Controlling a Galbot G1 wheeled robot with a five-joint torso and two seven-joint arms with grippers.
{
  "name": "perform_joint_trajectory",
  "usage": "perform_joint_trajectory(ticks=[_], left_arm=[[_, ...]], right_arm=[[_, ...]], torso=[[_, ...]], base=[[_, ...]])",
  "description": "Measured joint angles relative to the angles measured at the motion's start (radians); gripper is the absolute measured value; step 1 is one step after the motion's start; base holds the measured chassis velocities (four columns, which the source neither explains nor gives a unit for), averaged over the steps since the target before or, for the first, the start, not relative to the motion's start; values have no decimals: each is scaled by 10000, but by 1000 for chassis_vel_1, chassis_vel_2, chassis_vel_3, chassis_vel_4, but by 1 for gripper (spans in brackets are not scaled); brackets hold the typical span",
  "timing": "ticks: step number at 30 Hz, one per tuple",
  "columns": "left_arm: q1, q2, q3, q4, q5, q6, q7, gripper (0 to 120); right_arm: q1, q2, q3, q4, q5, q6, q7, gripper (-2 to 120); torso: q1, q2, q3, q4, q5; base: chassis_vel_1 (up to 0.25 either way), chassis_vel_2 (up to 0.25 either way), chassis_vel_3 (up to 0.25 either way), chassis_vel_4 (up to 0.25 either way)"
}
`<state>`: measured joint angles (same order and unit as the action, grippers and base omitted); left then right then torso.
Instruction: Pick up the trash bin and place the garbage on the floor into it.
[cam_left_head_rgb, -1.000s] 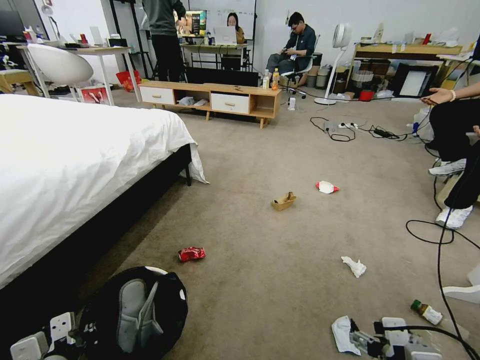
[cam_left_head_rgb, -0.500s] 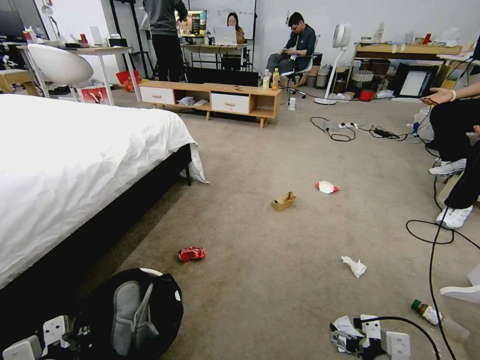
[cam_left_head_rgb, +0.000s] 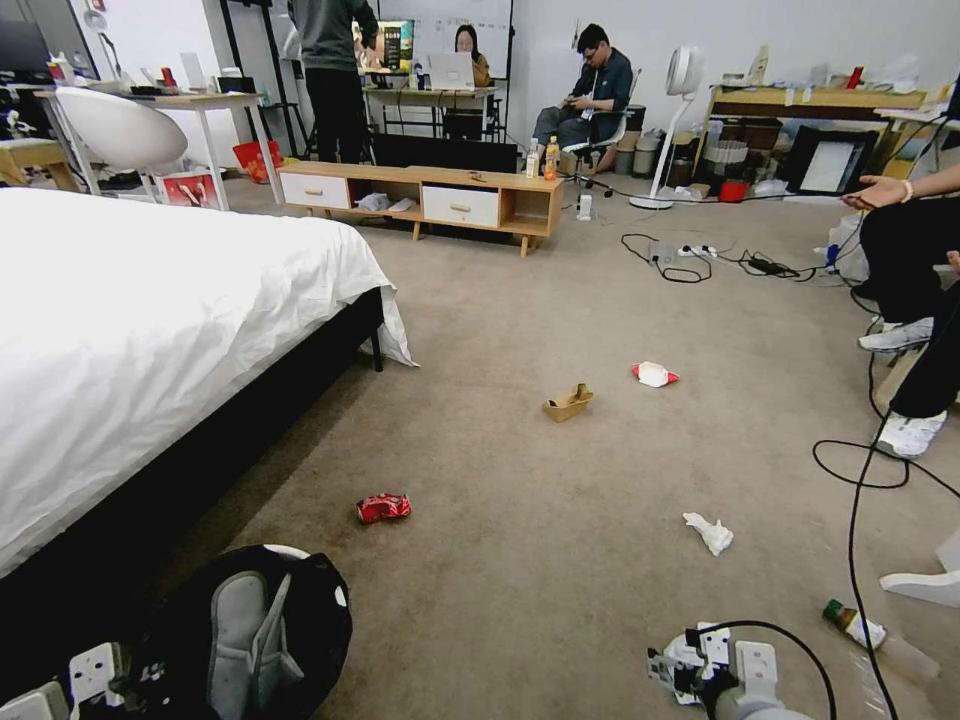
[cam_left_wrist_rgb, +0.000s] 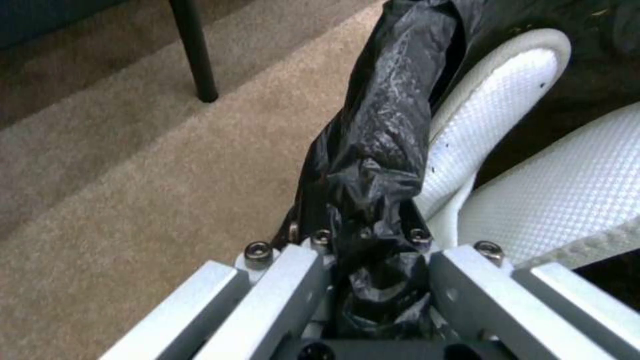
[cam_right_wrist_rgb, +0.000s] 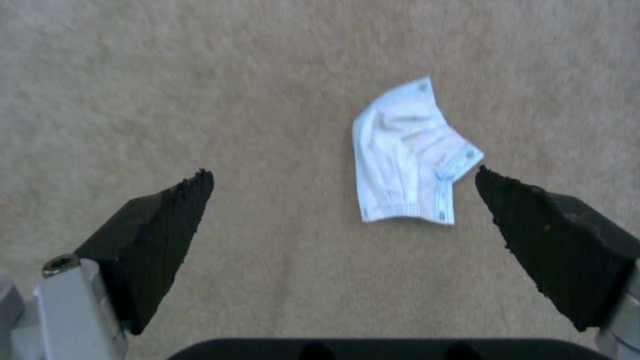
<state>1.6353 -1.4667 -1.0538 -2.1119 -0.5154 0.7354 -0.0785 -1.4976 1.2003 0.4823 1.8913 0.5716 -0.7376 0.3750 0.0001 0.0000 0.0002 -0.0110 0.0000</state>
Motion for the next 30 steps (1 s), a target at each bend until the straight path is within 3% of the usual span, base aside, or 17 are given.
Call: perform_joint_trajectory(ticks=[30], left_arm=[[51,-13,-126,166,15,0,54,2]], right_arm=[[1112,492,-200,-2053,-231,443,-8,99]], torso=[[0,0,0,1,0]], base=[[0,0,0,0]])
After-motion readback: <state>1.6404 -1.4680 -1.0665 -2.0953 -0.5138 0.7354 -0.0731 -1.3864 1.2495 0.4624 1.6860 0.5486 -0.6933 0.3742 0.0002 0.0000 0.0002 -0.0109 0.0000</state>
